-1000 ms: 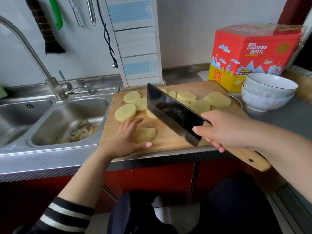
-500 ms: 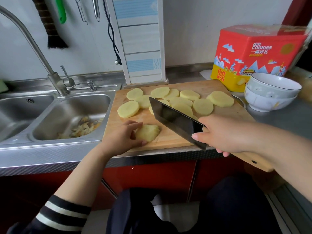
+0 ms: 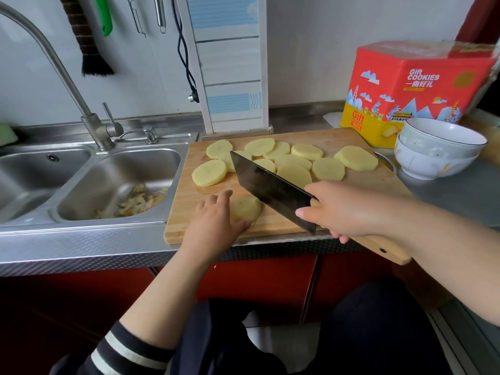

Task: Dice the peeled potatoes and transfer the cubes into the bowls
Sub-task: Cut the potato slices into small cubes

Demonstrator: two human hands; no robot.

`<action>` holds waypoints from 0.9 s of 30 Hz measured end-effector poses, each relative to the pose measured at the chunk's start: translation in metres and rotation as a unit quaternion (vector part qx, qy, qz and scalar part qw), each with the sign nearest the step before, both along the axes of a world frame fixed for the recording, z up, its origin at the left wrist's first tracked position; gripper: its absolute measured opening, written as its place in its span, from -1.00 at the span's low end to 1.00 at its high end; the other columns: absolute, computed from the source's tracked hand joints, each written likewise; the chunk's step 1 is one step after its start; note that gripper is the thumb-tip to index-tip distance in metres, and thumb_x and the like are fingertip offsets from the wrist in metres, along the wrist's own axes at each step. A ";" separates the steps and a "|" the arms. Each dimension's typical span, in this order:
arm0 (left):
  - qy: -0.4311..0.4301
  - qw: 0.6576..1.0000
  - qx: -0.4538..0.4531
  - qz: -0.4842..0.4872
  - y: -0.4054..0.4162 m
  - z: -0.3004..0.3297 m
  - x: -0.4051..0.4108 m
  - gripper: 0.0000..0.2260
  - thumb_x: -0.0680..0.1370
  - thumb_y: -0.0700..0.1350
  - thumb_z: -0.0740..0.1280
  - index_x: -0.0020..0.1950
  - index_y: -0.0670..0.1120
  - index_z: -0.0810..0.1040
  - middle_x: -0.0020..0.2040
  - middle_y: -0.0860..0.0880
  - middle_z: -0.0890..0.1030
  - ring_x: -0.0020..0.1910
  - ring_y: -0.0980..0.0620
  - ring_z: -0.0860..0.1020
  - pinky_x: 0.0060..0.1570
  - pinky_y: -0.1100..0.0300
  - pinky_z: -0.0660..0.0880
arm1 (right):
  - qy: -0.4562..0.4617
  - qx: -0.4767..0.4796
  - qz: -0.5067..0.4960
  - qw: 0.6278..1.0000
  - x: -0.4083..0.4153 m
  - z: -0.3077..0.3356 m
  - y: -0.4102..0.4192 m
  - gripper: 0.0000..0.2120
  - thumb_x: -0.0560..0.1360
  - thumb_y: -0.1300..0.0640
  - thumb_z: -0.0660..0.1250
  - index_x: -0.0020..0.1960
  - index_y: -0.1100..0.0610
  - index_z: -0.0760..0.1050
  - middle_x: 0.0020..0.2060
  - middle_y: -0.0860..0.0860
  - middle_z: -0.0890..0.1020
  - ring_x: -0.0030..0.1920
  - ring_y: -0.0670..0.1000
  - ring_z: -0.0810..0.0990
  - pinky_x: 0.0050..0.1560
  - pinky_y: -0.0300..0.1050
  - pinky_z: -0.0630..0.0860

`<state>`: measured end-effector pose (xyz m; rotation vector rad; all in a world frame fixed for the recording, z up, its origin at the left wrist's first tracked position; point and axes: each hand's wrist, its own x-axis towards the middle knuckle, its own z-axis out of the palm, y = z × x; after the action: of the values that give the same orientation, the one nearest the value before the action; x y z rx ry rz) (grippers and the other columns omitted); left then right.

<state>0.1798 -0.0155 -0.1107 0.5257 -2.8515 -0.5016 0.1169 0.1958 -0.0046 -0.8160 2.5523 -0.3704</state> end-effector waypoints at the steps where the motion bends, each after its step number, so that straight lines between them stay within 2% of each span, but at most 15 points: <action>1: 0.007 0.999 -0.037 -0.017 -0.003 0.001 0.000 -0.33 0.49 0.23 0.36 0.51 0.04 0.23 0.42 -0.05 0.34 0.35 -0.10 0.31 0.32 0.03 0.32 | 0.003 0.002 -0.003 1.000 0.000 0.001 0.000 -0.46 0.66 -0.03 0.12 0.56 0.12 0.09 -0.31 -0.03 0.47 -0.47 -0.12 0.49 -0.46 -0.30 0.42; 2: 0.029 0.997 -0.055 -0.040 -0.006 0.001 0.000 -0.36 0.47 0.26 0.36 0.47 0.07 0.29 0.40 -0.02 0.35 0.34 -0.09 0.28 0.33 0.01 0.29 | 0.008 0.005 -0.004 1.000 0.000 0.003 0.001 -0.50 0.66 -0.03 0.12 0.53 0.11 0.14 -0.32 -0.02 0.49 -0.48 -0.12 0.49 -0.47 -0.30 0.41; 4: 0.085 0.990 -0.040 -0.102 -0.013 0.000 -0.004 -0.51 0.43 0.22 0.41 0.30 0.10 0.46 0.29 0.05 0.41 0.27 -0.03 0.28 0.30 0.01 0.34 | 0.023 0.004 0.002 1.000 0.000 0.008 0.001 -0.65 0.66 -0.04 0.10 0.36 0.11 0.30 -0.33 0.00 0.52 -0.52 -0.13 0.49 -0.48 -0.30 0.40; 6: 0.113 0.984 -0.006 -0.135 -0.016 -0.005 -0.009 -0.66 0.43 0.14 0.45 0.15 0.08 0.54 0.16 0.13 0.44 0.19 0.03 0.32 0.20 0.05 0.39 | 0.032 -0.003 0.011 0.999 0.000 0.012 0.000 -0.78 0.66 -0.04 0.09 0.15 0.11 0.32 -0.35 0.01 0.53 -0.59 -0.16 0.47 -0.53 -0.31 0.38; 8: 0.131 0.982 0.007 -0.139 -0.015 -0.011 -0.014 -0.72 0.44 0.09 0.46 0.09 0.05 0.57 0.10 0.14 0.45 0.13 0.04 0.36 0.12 0.10 0.40 | 0.033 -0.005 0.019 0.999 0.000 0.015 -0.003 -0.82 0.66 -0.02 0.09 0.05 0.09 0.30 -0.36 0.01 0.53 -0.64 -0.18 0.45 -0.57 -0.33 0.36; 10: 0.155 0.980 0.002 -0.126 -0.011 -0.015 -0.018 -0.74 0.44 0.07 0.47 0.07 0.02 0.58 0.09 0.09 0.49 0.09 0.02 0.37 0.06 0.13 0.39 | 0.033 0.002 0.024 0.999 -0.001 0.017 -0.005 -0.80 0.66 -0.02 0.09 0.11 0.10 0.35 -0.37 0.01 0.53 -0.64 -0.18 0.46 -0.58 -0.34 0.35; 11: 0.165 0.979 -0.004 -0.118 -0.008 -0.016 -0.019 -0.74 0.44 0.06 0.47 0.06 0.00 0.59 0.09 0.07 0.50 0.08 0.02 0.37 0.03 0.14 0.38 | 0.035 0.008 0.026 0.999 -0.002 0.016 -0.007 -0.74 0.66 -0.02 0.09 0.23 0.11 0.37 -0.38 0.01 0.54 -0.63 -0.18 0.47 -0.58 -0.34 0.35; 13: 0.180 0.978 -0.013 -0.102 -0.003 -0.020 -0.020 -0.76 0.44 0.05 0.46 0.04 -0.01 0.59 0.09 0.04 0.52 0.06 0.00 0.38 0.00 0.16 0.36 | 0.039 0.024 0.026 0.999 -0.003 0.016 -0.009 -0.61 0.66 -0.02 0.09 0.43 0.12 0.27 -0.39 0.00 0.53 -0.60 -0.16 0.48 -0.56 -0.35 0.38; 15: 0.191 0.977 -0.011 -0.092 -0.001 -0.022 -0.020 -0.76 0.45 0.04 0.46 0.04 -0.02 0.60 0.08 0.03 0.52 0.05 -0.02 0.39 -0.01 0.16 0.37 | 0.039 0.030 0.030 0.998 -0.004 0.014 -0.009 -0.58 0.66 0.00 0.10 0.47 0.13 0.24 -0.40 -0.02 0.51 -0.62 -0.17 0.47 -0.55 -0.35 0.38; 18: 0.196 0.976 -0.006 -0.093 -0.002 -0.023 -0.019 -0.76 0.45 0.06 0.45 0.04 -0.02 0.61 0.08 0.04 0.52 0.04 -0.01 0.40 -0.03 0.12 0.41 | 0.045 0.042 0.042 0.997 -0.005 0.014 -0.009 -0.66 0.66 0.00 0.10 0.37 0.13 0.31 -0.40 0.00 0.53 -0.60 -0.16 0.48 -0.54 -0.33 0.38; 20: 0.201 0.975 -0.006 -0.094 -0.002 -0.024 -0.019 -0.76 0.45 0.06 0.45 0.03 -0.03 0.61 0.08 0.04 0.53 0.03 0.00 0.40 -0.04 0.11 0.42 | 0.055 0.052 0.050 0.996 -0.008 0.014 -0.010 -0.79 0.66 -0.01 0.08 0.06 0.13 0.35 -0.36 0.03 0.55 -0.56 -0.10 0.52 -0.52 -0.29 0.38; 22: 0.208 0.973 -0.008 -0.095 -0.003 -0.025 -0.019 -0.77 0.45 0.06 0.45 0.02 -0.02 0.61 0.07 0.04 0.53 0.02 0.02 0.39 -0.05 0.12 0.42 | 0.061 0.073 0.050 0.994 -0.011 0.009 -0.012 -0.78 0.66 0.02 0.07 -0.09 0.11 0.31 -0.36 0.07 0.56 -0.54 -0.04 0.55 -0.48 -0.24 0.37; 25: 0.215 0.971 -0.017 -0.098 -0.004 -0.028 -0.019 -0.77 0.45 0.05 0.46 0.02 -0.02 0.61 0.06 0.03 0.54 0.00 0.02 0.40 -0.05 0.15 0.41 | 0.041 0.091 0.034 0.994 -0.017 -0.004 -0.015 -0.81 0.63 0.12 0.07 0.02 0.21 0.39 -0.44 0.12 0.55 -0.59 0.00 0.52 -0.52 -0.28 0.34; 27: 0.219 0.970 -0.021 -0.099 -0.004 -0.028 -0.019 -0.77 0.45 0.04 0.46 0.02 -0.03 0.61 0.06 0.02 0.55 0.01 0.02 0.40 -0.06 0.17 0.38 | 0.022 0.089 0.019 0.996 -0.023 -0.008 -0.016 -0.81 0.63 0.16 0.08 -0.02 0.25 0.39 -0.47 0.14 0.52 -0.63 0.00 0.48 -0.59 -0.31 0.34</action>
<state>0.1609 -0.0196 -0.1391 0.1004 -2.4889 -0.5143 0.0938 0.1795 -0.0123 -0.8116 2.5628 -0.1119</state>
